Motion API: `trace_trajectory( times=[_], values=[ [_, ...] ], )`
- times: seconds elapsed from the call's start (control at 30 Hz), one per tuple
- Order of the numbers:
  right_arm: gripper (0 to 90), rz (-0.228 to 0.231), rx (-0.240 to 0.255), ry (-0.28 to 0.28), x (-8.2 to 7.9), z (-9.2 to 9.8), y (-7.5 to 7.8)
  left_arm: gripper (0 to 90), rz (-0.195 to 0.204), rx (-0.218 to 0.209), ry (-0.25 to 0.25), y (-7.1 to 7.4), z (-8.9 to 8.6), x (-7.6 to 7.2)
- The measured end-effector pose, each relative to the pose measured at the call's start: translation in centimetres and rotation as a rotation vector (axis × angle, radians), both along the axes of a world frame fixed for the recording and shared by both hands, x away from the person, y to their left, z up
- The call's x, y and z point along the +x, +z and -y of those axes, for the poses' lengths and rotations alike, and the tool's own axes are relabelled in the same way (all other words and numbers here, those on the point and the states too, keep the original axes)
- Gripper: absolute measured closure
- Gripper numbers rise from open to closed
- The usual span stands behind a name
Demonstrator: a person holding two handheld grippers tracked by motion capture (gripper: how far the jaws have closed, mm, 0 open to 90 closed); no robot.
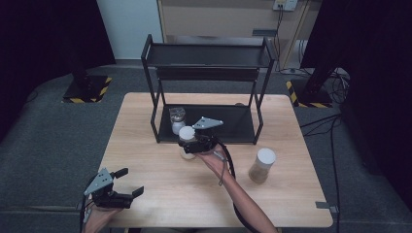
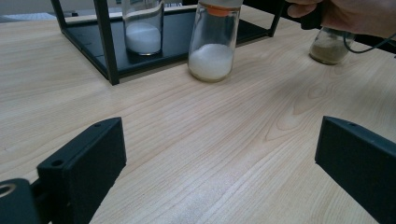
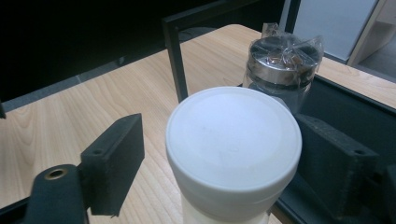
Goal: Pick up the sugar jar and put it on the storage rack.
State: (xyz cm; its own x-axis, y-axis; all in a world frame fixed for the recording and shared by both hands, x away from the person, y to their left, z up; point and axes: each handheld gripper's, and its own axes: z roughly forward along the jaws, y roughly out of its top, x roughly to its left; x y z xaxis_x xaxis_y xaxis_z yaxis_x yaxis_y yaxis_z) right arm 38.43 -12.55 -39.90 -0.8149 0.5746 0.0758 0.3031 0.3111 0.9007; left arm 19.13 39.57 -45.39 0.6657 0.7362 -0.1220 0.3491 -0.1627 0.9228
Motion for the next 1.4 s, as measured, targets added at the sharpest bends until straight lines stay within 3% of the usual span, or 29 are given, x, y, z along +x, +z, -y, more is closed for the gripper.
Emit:
trace_trajectory(
  times=[0.1,0.2,0.67,1.1,1.4],
  values=[
    [22.4,0.005,-0.016,-0.001,0.1,-0.2,-0.1,0.9,-0.001,0.002,-0.001,0.0,0.0,0.0],
    [32.7,0.026,-0.038,-0.021,-0.3,-0.7,-0.6,0.9,-0.001,0.0,0.0,0.0,0.0,0.0],
    [33.8,0.044,-0.047,-0.048,-1.0,-1.0,-0.6,0.9,-0.002,-0.009,0.008,-0.1,-0.2,0.0],
    [33.7,0.062,-0.046,-0.082,-0.9,0.3,1.4,0.9,-0.003,-0.009,0.004,-0.1,-0.3,0.0],
    [33.7,0.071,-0.049,-0.131,0.4,1.0,2.7,0.9,-0.008,-0.006,0.002,-0.1,-0.2,0.1]
  ],
)
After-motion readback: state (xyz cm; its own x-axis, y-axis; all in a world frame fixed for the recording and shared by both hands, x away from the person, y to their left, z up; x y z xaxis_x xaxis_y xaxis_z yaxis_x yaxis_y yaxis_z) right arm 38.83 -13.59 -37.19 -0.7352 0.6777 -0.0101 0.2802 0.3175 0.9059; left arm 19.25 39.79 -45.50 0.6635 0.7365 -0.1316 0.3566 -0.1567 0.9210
